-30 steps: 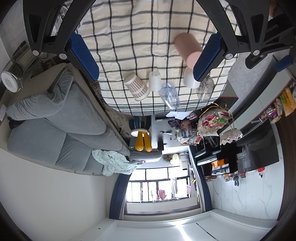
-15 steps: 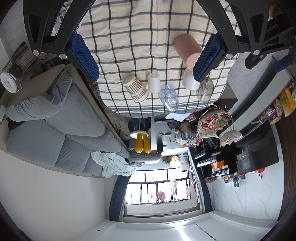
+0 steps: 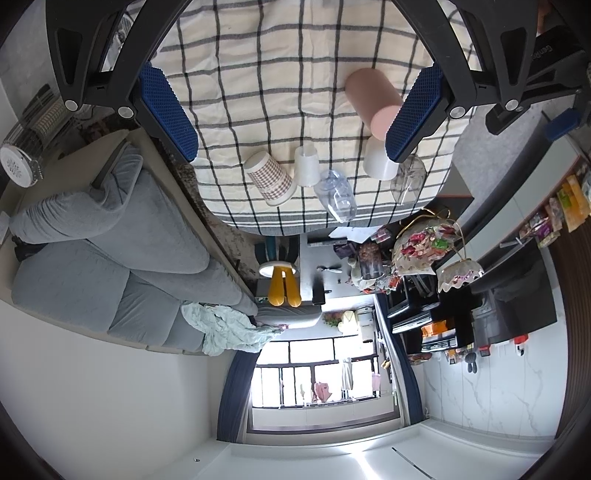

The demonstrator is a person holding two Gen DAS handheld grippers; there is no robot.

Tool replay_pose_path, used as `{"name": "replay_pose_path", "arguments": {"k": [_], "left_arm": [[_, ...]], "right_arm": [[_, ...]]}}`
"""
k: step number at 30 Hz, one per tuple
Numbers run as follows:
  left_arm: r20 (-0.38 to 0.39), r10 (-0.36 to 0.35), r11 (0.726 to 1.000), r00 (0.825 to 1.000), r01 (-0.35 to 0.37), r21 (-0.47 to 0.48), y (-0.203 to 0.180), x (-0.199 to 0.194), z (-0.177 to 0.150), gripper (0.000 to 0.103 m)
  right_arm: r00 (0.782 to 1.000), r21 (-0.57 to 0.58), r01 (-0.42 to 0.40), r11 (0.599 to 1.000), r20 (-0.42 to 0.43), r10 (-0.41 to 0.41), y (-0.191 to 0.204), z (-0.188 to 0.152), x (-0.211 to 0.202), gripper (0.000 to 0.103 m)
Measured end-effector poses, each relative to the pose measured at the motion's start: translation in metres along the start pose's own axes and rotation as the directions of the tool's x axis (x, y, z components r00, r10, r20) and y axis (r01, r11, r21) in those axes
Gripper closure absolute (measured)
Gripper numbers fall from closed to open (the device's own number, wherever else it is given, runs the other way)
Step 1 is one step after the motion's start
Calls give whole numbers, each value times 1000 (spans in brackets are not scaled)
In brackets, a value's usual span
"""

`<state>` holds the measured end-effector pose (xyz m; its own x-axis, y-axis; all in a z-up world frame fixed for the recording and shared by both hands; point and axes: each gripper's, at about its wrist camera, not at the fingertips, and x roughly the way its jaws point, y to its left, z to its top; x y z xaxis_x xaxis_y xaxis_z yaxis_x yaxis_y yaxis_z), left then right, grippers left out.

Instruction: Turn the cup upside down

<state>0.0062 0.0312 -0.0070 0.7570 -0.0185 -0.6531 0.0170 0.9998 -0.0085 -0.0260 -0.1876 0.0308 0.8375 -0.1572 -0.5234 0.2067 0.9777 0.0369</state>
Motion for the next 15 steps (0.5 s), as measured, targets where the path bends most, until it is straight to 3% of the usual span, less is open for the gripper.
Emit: {"name": "replay_pose_path", "arguments": {"k": [15], "left_arm": [[-4,0,1000,1000,0,-4,-1,2,-2,0]], "right_arm": [[1000,0,-1,1000,-5,1,0,0,2,1]]}}
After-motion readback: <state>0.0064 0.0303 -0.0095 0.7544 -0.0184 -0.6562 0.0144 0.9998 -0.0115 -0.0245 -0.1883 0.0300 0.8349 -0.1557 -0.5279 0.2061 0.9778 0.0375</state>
